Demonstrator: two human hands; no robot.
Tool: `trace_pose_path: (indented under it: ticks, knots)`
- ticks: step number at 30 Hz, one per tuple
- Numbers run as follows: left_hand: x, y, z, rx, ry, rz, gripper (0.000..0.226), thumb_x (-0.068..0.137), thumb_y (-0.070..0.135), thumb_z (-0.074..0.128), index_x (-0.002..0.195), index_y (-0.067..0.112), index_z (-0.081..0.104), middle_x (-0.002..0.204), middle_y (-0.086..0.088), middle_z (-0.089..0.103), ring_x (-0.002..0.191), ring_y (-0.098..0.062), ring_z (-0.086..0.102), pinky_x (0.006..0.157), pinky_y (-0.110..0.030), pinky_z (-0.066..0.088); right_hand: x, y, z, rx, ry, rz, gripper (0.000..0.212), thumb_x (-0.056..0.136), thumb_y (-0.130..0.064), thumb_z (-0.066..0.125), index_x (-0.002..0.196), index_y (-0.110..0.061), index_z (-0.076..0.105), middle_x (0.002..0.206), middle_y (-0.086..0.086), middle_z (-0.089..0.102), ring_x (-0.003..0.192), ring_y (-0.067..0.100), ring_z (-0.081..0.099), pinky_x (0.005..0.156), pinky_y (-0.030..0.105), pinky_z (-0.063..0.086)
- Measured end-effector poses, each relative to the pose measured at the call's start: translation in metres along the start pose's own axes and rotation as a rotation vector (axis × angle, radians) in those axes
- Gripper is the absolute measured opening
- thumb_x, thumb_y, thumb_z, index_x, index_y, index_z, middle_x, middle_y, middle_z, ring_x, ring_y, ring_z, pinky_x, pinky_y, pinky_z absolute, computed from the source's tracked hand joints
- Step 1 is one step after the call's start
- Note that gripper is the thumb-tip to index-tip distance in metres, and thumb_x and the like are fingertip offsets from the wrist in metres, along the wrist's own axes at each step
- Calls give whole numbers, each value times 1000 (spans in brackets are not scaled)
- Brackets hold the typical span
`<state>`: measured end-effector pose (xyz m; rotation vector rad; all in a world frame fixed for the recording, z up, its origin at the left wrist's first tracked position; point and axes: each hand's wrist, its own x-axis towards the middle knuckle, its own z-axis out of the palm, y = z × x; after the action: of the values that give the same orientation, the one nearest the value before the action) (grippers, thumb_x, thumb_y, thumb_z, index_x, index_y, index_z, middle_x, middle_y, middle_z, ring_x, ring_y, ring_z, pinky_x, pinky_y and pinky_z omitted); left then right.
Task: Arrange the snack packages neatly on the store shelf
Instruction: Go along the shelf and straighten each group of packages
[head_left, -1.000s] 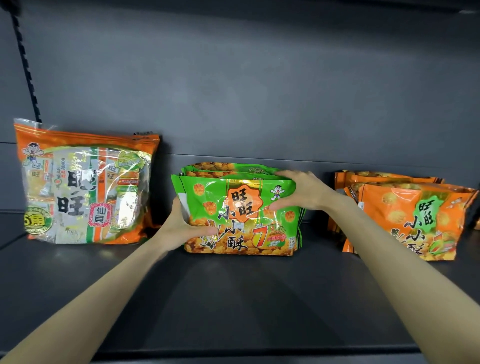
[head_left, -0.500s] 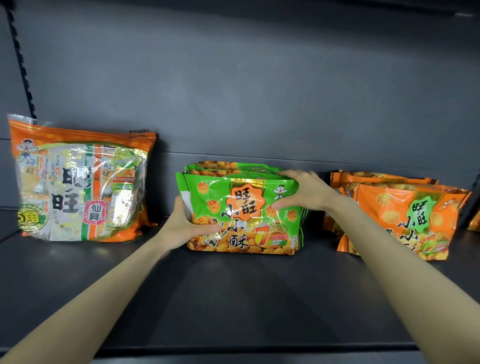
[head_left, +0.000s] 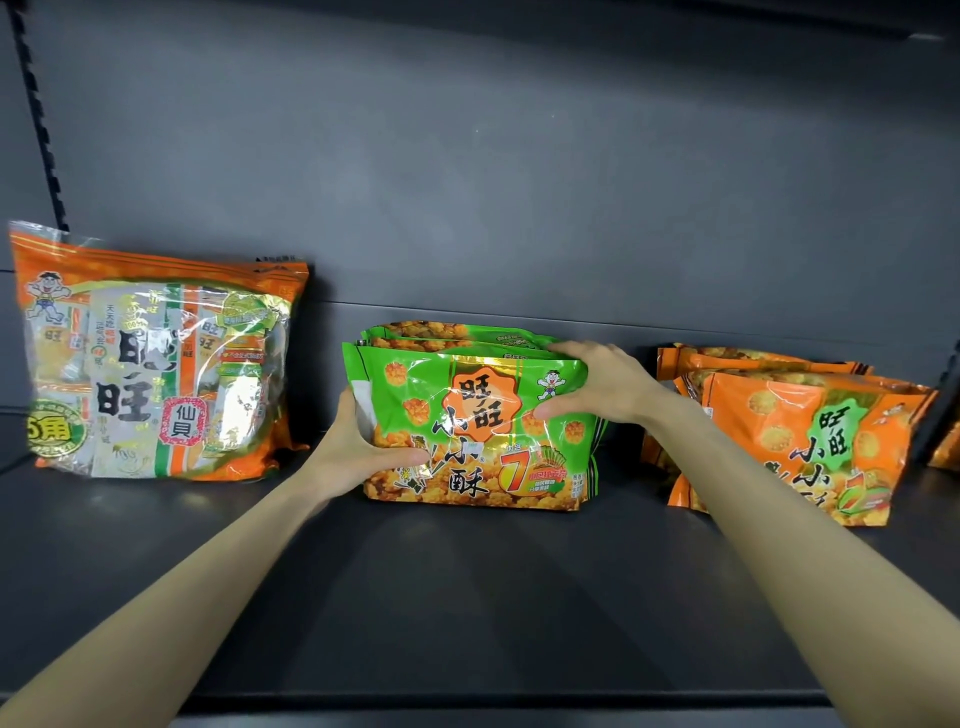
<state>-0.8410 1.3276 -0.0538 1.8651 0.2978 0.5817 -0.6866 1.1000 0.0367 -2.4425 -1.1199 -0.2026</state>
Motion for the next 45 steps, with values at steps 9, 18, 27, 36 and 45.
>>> trace_pose_path:
  ticks: [9, 18, 27, 36, 45]
  knots:
    - [0, -1, -4, 23, -5, -15, 100, 61, 11, 85, 138, 16, 21, 106, 18, 54, 91, 2, 57, 68, -16, 50, 0, -2, 0, 19, -8, 1, 91, 64, -48, 80, 141, -19, 40, 128, 1, 61, 115, 22, 58, 101, 41, 44]
    - [-4, 7, -14, 257, -11, -108, 111, 63, 34, 85, 146, 12, 15, 127, 5, 51, 118, -17, 51, 96, -31, 42, -1, -5, -3, -233, -7, 86, 95, 65, -63, 71, 145, -30, 31, 148, 3, 39, 140, 35, 19, 112, 60, -1]
    - [-40, 17, -30, 823, 55, -81, 61, 80, 58, 60, 117, 9, 56, 121, -9, 59, 108, -26, 56, 88, -37, 47, -23, -16, -23, -221, -5, 56, 89, 70, -43, 77, 144, -19, 34, 146, 12, 36, 136, 33, 26, 110, 47, 30]
    - [-60, 84, 2, 936, 44, 225, 44, 85, 50, 60, 116, 18, 59, 106, 0, 69, 101, -23, 64, 88, -38, 51, -73, -4, -67, -263, 72, 46, 63, 77, -37, 74, 131, -12, 52, 132, 11, 56, 122, 29, 48, 98, 38, 43]
    - [-77, 170, 107, 969, -12, 465, 59, 83, 51, 61, 131, 20, 49, 125, -4, 63, 117, -28, 56, 95, -38, 46, -165, 53, -136, -317, 132, 157, 62, 80, -39, 70, 134, -19, 48, 137, 8, 51, 124, 29, 47, 99, 45, 44]
